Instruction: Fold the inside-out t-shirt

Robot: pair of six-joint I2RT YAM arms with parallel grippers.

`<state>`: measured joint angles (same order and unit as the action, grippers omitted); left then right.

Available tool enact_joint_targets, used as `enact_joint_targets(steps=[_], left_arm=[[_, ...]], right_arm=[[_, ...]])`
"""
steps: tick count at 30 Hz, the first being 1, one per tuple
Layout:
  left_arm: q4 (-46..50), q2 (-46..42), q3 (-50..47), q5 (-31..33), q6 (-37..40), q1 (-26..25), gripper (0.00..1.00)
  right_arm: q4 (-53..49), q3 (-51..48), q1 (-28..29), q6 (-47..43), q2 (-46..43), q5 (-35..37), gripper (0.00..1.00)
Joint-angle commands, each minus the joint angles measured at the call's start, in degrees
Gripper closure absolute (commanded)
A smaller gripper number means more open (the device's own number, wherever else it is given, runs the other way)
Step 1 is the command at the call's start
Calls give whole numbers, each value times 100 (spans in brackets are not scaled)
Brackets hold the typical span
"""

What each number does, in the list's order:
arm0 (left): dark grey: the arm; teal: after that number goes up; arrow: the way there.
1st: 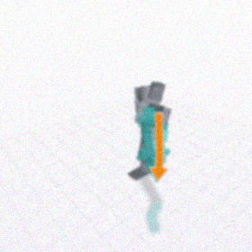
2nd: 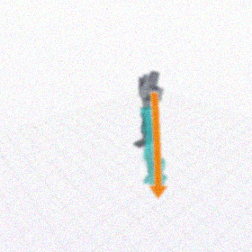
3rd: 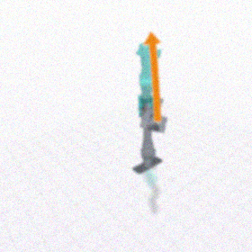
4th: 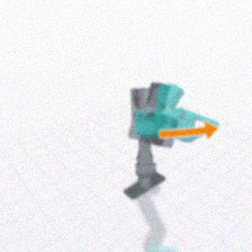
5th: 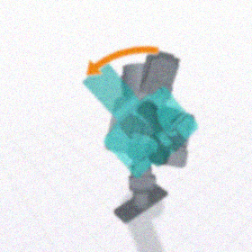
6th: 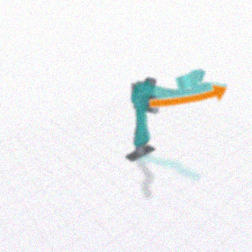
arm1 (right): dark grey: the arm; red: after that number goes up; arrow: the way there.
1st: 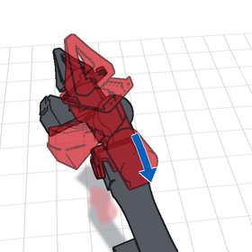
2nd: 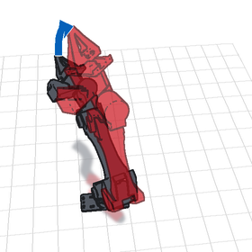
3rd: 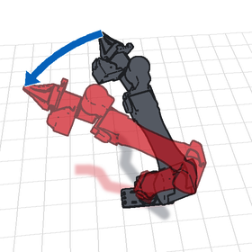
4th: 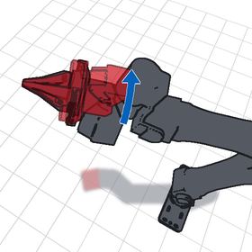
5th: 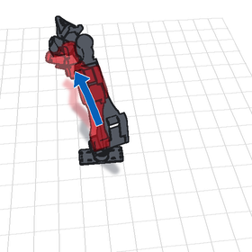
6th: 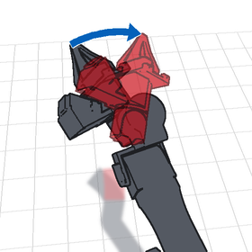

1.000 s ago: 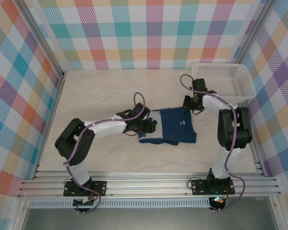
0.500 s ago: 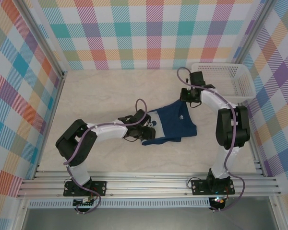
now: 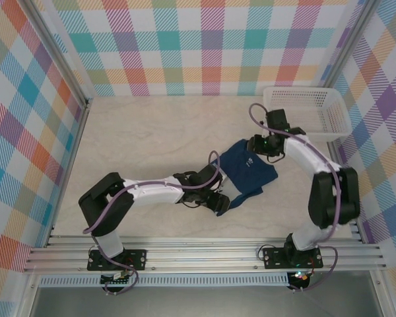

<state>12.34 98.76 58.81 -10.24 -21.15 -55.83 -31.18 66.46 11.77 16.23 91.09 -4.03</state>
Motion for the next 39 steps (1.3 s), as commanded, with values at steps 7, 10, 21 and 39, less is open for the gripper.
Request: enact_joint_targets(steps=[7,10,21,39], left_arm=[[456,696,1278,32,421,1018,37],[770,1060,1564,110,537,1136,38],[741,401,188,-51,346,1099,40],[-111,-1514,-721,-164,45,1250,34]], right_arm=[[97,-1186,140,812,-259,-556,52],[264,-1074,140,795,144,-532,53],[465,10,347,326,1376,-770,55],[-132,1133,892,-558,1289,-748,46]])
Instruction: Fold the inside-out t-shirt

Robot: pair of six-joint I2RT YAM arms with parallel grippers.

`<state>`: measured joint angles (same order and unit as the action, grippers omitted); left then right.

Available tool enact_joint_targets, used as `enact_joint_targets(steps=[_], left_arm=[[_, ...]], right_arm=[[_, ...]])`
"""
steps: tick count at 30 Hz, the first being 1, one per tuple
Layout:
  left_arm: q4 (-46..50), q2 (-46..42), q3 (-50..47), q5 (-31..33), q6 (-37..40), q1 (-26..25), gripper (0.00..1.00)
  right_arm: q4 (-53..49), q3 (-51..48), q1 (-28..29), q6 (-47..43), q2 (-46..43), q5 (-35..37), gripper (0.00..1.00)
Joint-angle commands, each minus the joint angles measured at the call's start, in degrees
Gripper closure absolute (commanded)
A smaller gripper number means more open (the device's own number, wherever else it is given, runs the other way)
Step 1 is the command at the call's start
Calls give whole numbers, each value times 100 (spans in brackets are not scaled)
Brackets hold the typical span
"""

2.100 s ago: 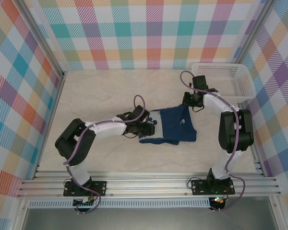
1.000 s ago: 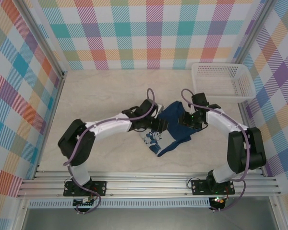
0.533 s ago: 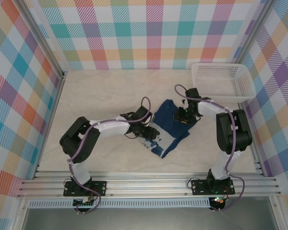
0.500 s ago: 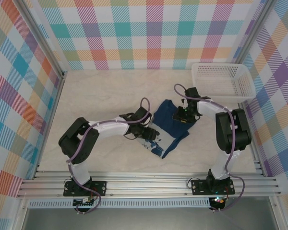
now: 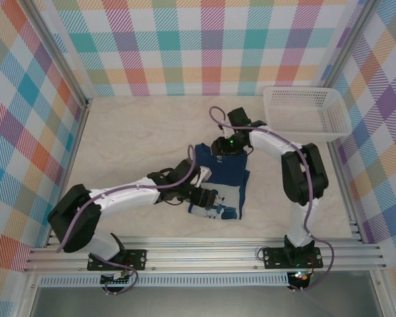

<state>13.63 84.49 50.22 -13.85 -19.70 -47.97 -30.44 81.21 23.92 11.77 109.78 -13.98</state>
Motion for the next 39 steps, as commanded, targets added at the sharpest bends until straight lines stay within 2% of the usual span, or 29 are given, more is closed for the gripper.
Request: enact_joint_targets(steps=[1,5,9,15,20,26,29,39], left_arm=[[-256,49,254,163,-170,710,32],[-237,918,1005,-48,4,1384,25],[176,2086,2057,-217,338,1750,23],[995,3259,3199,-646,684,1887,21],[975,3540,3424,-1136,758,1879,21],[851,3848,3396,-1423,714,1835,31],[789,3940,3400,-1574,674,1776,39],[610,4060,3387,-1590,585,1711,63]], right_arm=[[-219,-488,-479,-60,-700,304,43],[-172,-803,-944,149,-752,178,36],[-171,-770,-960,167,-459,207,28],[-95,-828,-977,229,-189,19,25],[132,-1082,-969,320,-78,-246,25],[427,-1317,-864,438,-20,-458,30],[548,-1394,-799,512,3,-530,34],[869,-1411,-603,732,115,-719,56]])
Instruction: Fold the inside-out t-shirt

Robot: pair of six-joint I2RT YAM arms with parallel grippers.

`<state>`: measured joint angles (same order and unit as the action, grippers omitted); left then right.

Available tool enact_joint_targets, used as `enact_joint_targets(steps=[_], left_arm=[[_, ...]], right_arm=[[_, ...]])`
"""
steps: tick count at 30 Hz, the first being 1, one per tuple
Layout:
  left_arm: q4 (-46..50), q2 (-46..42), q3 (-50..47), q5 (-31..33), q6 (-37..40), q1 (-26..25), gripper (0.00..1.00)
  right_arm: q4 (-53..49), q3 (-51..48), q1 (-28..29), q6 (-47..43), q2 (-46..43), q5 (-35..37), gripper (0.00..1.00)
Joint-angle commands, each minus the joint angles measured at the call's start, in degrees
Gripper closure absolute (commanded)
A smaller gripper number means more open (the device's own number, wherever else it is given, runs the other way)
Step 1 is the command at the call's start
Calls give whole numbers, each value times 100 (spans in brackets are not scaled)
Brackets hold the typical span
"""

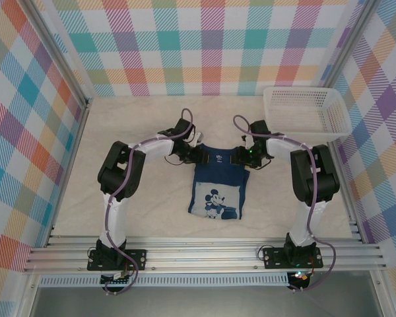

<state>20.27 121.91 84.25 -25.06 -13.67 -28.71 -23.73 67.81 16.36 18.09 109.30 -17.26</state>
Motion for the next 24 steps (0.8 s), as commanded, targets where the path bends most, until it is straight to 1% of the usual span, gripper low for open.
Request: enact_joint_targets(steps=[1,8,11,13,15,16,21,24], left_arm=[[-73,295,-17,-456,-17,-215,65],[-158,360,-22,-419,-63,-207,84],[-244,351,-41,-401,-105,-172,94],[-324,334,-15,-426,-108,-161,100],[-382,301,33,-411,-130,-136,100],[-385,265,77,-395,-143,-114,100],[-384,-69,257,-333,-219,186,100],[-367,-218,652,-316,-218,375,100]], right_arm=[[211,-74,155,119,162,-399,58],[321,-40,158,97,207,-295,73],[448,-27,163,12,207,-248,83],[617,2,158,-50,220,-373,90],[734,88,164,-64,233,-505,98],[767,161,161,-77,228,-561,100],[764,663,148,-200,45,-584,100],[765,1199,149,-221,15,-678,100]])
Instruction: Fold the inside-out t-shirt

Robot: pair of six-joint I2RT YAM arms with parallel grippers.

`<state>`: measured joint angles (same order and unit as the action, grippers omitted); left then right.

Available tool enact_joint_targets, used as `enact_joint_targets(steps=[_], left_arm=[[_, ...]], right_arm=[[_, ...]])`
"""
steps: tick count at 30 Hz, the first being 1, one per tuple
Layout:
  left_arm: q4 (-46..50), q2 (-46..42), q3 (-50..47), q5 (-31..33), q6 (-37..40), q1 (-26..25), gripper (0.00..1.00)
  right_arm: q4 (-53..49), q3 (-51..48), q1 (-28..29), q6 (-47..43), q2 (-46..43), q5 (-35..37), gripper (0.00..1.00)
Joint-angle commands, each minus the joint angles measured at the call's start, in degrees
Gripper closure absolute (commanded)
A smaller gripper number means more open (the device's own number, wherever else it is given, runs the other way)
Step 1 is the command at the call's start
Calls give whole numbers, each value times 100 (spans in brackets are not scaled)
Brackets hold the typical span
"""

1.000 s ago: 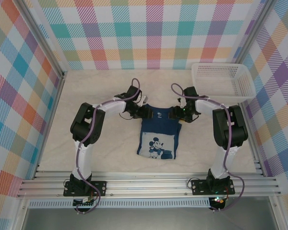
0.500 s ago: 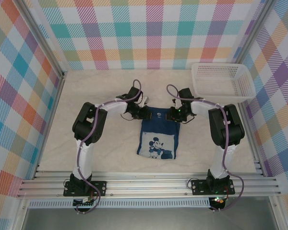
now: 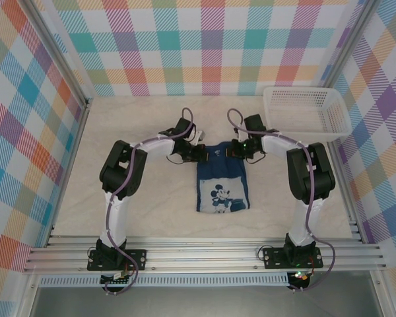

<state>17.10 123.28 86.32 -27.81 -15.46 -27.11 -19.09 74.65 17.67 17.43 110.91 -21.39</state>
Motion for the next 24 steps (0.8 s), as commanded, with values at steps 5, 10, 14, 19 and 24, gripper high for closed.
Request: enact_joint_targets(steps=[5,10,14,19,24], left_arm=[[410,-496,1456,-71,29,514,100],[694,-891,2076,-145,183,611,100],[47,-1634,1028,-414,188,586,100],[-1026,-2618,-1168,-583,100,452,100],[-1607,-3628,-3189,-370,-205,13,100]], right_arm=[[103,1687,17,-218,-100,-421,100],[86,2239,17,-553,-394,-588,100],[519,1518,17,-817,-1022,-811,100],[1556,-651,55,-695,-2071,-1082,100],[2058,-2454,276,-320,-3012,-1149,100]])
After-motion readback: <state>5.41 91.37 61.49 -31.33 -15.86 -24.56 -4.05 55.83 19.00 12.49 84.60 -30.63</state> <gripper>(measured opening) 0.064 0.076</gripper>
